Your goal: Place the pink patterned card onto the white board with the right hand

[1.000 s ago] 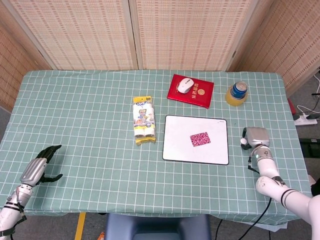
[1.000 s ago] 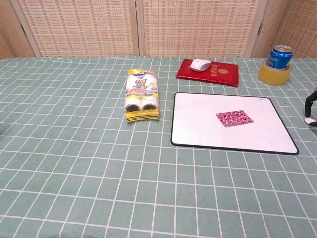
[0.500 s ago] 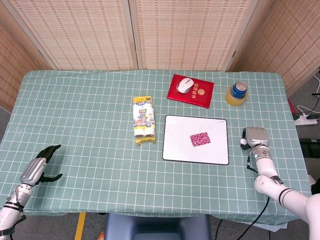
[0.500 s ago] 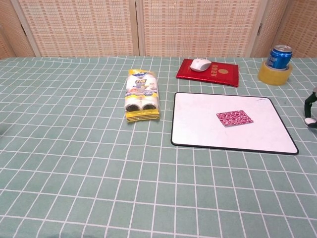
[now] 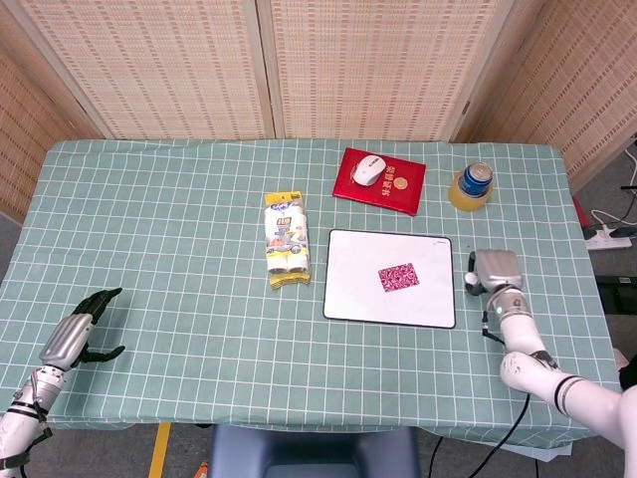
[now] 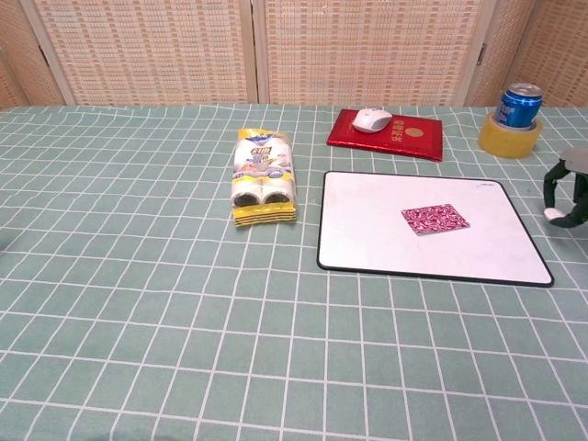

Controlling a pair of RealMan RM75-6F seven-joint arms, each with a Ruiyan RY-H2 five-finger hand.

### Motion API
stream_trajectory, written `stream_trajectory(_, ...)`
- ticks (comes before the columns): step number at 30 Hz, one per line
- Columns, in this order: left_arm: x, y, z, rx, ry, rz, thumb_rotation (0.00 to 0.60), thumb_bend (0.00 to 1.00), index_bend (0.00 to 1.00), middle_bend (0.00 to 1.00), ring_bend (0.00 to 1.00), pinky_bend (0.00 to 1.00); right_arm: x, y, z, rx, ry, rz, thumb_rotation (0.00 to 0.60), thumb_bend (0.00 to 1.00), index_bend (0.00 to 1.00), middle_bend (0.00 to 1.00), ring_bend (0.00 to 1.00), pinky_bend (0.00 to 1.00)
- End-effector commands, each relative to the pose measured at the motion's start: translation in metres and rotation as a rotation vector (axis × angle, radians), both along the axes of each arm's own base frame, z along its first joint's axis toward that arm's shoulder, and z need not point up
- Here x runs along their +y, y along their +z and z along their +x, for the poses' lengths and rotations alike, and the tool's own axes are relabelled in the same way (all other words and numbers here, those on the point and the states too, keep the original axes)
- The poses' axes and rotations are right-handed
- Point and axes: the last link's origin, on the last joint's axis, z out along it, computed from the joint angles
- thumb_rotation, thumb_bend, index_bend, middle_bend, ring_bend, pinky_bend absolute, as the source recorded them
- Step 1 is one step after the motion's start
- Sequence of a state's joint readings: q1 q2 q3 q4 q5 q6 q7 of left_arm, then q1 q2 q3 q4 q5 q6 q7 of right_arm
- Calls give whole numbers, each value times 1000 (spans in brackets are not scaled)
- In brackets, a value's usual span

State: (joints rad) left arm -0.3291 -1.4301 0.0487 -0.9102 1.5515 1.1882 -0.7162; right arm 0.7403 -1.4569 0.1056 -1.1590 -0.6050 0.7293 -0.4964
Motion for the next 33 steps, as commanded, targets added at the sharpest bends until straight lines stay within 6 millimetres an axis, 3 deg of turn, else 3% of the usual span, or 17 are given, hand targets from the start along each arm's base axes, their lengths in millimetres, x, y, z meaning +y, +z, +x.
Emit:
stream_trajectory(1,0,1,0,-2,0,2,497,193,0,74,0,79,-2,-9,41,-6,91,21,545,352,490,993,956,1000)
stream_trajectory(6,0,3,0,-16,2,10,499,193,0,74,0,79,-2,-35,79,-32,134,71,544,372,497,998,959,1000)
stream_trajectory(10,1,4,-2,-26,10,15,498,193,0,74,0,79,-3,-50,94,-20,146,85,545,373,501,999,961,1000)
stream_trajectory(26,2,6,-2,-46,15,9,498,193,0,74,0,79,-15,-66,114,-6,141,99,545,374,491,1000,962,1000)
stream_trajectory(33,3,6,-2,-30,12,14,593,195,0,75,0,79,-17,-67,112,10,129,102,540,335,383,1000,962,1000)
